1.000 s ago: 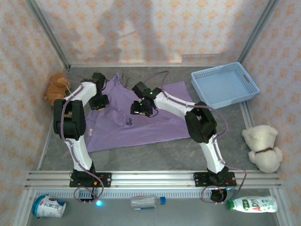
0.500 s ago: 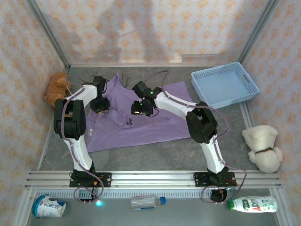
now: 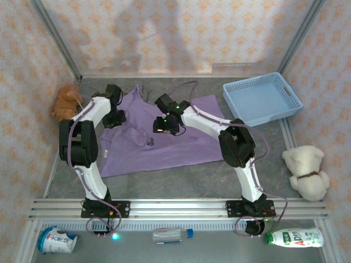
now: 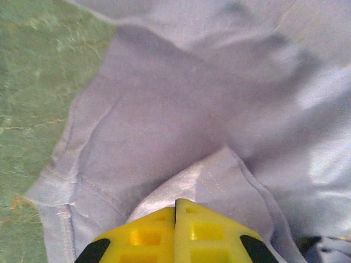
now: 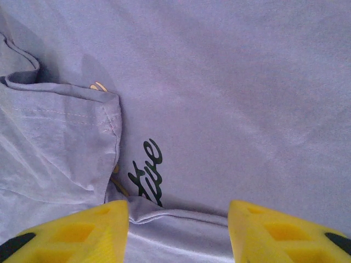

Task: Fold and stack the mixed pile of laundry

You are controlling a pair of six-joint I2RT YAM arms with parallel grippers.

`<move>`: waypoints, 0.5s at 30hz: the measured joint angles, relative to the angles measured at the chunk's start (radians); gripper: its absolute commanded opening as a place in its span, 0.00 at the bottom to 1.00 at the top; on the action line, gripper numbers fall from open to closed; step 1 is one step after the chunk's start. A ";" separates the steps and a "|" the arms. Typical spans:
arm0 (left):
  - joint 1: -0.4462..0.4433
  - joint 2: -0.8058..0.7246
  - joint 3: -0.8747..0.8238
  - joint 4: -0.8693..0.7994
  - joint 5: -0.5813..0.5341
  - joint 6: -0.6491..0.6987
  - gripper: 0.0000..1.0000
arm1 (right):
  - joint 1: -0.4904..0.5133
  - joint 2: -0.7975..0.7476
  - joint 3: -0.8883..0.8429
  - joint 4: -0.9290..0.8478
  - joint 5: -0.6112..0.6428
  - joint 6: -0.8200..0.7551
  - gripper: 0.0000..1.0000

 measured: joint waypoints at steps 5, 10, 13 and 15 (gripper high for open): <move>0.003 -0.010 0.016 0.003 0.004 0.000 0.39 | 0.000 -0.001 -0.008 0.000 0.000 0.000 0.51; 0.024 0.015 -0.031 0.050 0.014 0.001 0.51 | 0.000 -0.010 -0.029 -0.005 0.000 -0.001 0.51; 0.033 0.033 -0.073 0.077 0.032 0.000 0.51 | 0.000 -0.016 -0.039 -0.006 -0.002 -0.005 0.53; 0.034 0.039 -0.097 0.091 0.042 0.000 0.48 | 0.000 -0.019 -0.046 0.000 -0.013 -0.007 0.54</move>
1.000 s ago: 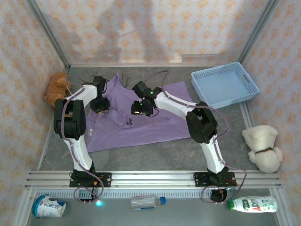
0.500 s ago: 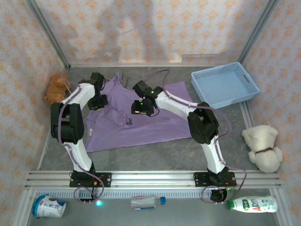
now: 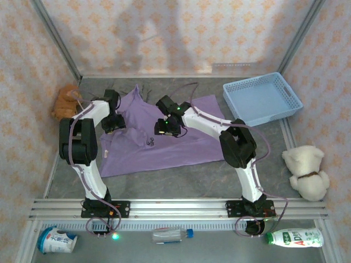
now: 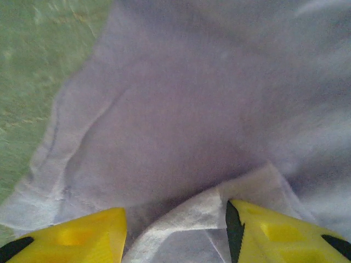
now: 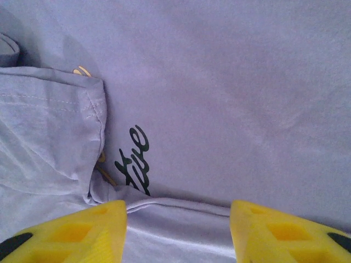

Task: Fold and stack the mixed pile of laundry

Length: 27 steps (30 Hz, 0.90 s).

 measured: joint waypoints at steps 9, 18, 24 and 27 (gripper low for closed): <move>0.000 0.003 -0.018 0.034 0.031 0.026 0.11 | 0.022 0.053 0.061 0.074 -0.098 0.009 0.53; 0.002 0.003 -0.018 0.037 0.043 0.044 0.00 | 0.060 0.238 0.211 0.109 -0.123 0.068 0.48; 0.004 0.003 -0.018 0.036 0.046 0.044 0.00 | 0.059 0.339 0.352 0.106 -0.115 0.106 0.39; 0.004 0.003 -0.018 0.036 0.046 0.044 0.00 | 0.059 0.373 0.408 0.087 -0.098 0.124 0.26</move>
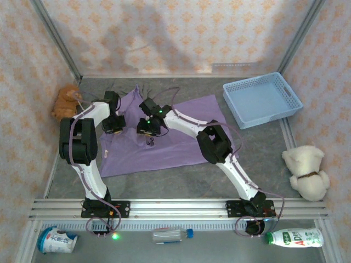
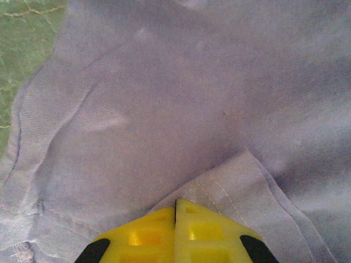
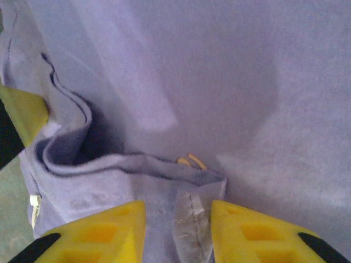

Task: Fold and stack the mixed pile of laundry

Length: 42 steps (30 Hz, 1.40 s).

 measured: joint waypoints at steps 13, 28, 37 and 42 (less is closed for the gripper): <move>0.023 0.031 0.002 0.000 0.000 -0.016 0.00 | 0.000 0.037 0.121 -0.111 0.116 -0.030 0.00; 0.027 0.042 0.023 -0.035 -0.045 -0.061 0.15 | -0.060 -0.007 0.172 -0.148 0.171 -0.069 0.46; 0.031 -0.046 0.023 -0.122 -0.081 -0.132 0.59 | -0.072 -0.192 -0.103 -0.208 0.259 -0.145 0.53; -0.006 -0.266 -0.023 -0.139 -0.045 -0.160 0.59 | -0.126 -0.482 -0.440 -0.224 0.321 -0.161 0.58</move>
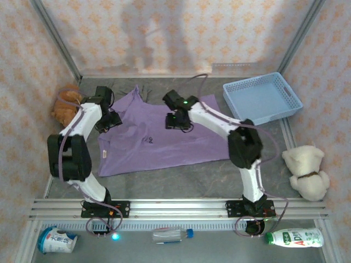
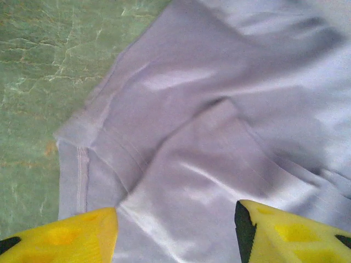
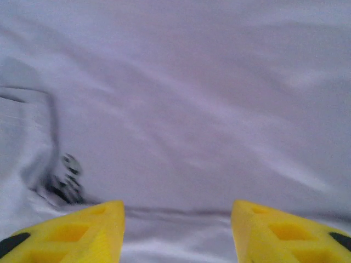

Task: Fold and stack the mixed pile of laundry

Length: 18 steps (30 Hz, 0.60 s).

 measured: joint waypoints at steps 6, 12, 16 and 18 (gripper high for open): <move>-0.117 -0.124 -0.219 0.023 0.045 -0.101 0.59 | -0.117 -0.186 -0.274 -0.010 0.075 0.008 0.69; -0.196 -0.116 -0.405 0.073 0.055 -0.227 0.60 | -0.154 -0.184 -0.394 -0.012 0.113 0.012 0.72; -0.230 -0.079 -0.422 0.106 0.047 -0.274 0.60 | -0.158 -0.177 -0.424 -0.010 0.131 0.027 0.72; -0.245 -0.065 -0.423 0.119 0.043 -0.291 0.60 | -0.158 -0.177 -0.454 -0.005 0.135 0.039 0.72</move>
